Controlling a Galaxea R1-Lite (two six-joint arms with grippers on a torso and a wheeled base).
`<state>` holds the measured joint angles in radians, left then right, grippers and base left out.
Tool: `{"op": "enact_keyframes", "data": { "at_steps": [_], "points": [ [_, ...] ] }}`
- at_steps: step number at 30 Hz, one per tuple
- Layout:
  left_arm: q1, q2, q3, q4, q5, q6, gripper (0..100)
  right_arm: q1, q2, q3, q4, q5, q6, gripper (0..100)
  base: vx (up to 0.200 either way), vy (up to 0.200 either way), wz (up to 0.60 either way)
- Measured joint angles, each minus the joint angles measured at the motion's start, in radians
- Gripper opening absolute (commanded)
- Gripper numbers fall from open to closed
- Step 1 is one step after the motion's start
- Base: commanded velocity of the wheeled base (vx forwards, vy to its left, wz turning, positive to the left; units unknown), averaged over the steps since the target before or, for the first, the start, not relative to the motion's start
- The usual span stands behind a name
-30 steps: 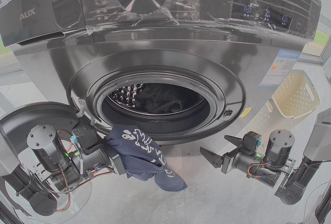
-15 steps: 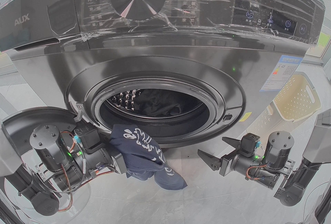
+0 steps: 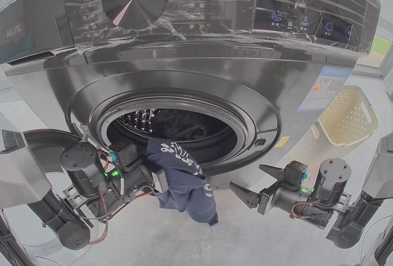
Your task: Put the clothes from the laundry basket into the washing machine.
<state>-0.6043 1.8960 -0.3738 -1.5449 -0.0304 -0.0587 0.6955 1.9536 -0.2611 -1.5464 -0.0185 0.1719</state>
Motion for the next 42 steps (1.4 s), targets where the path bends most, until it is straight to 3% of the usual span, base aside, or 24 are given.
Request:
{"op": "enact_keyframes", "data": {
  "at_steps": [7, 28, 42],
  "points": [
    [0.008, 0.114, -0.151, 0.000, 0.001, -0.020, 0, 0.022, -0.011, 0.003, 0.000, 0.000, 0.001, 100, 0.000, 0.000, 0.00],
    [0.096, 0.411, -0.603, 0.019, 0.003, -0.032, 0, 0.042, -0.017, 0.002, -0.001, -0.001, 0.001, 100, 0.000, 0.000, 0.00],
    [0.173, 0.516, -1.050, 0.289, 0.067, -0.039, 0, 0.053, -0.018, -0.001, -0.001, -0.001, 0.001, 100, 0.000, 0.000, 0.00]
  ]
}}
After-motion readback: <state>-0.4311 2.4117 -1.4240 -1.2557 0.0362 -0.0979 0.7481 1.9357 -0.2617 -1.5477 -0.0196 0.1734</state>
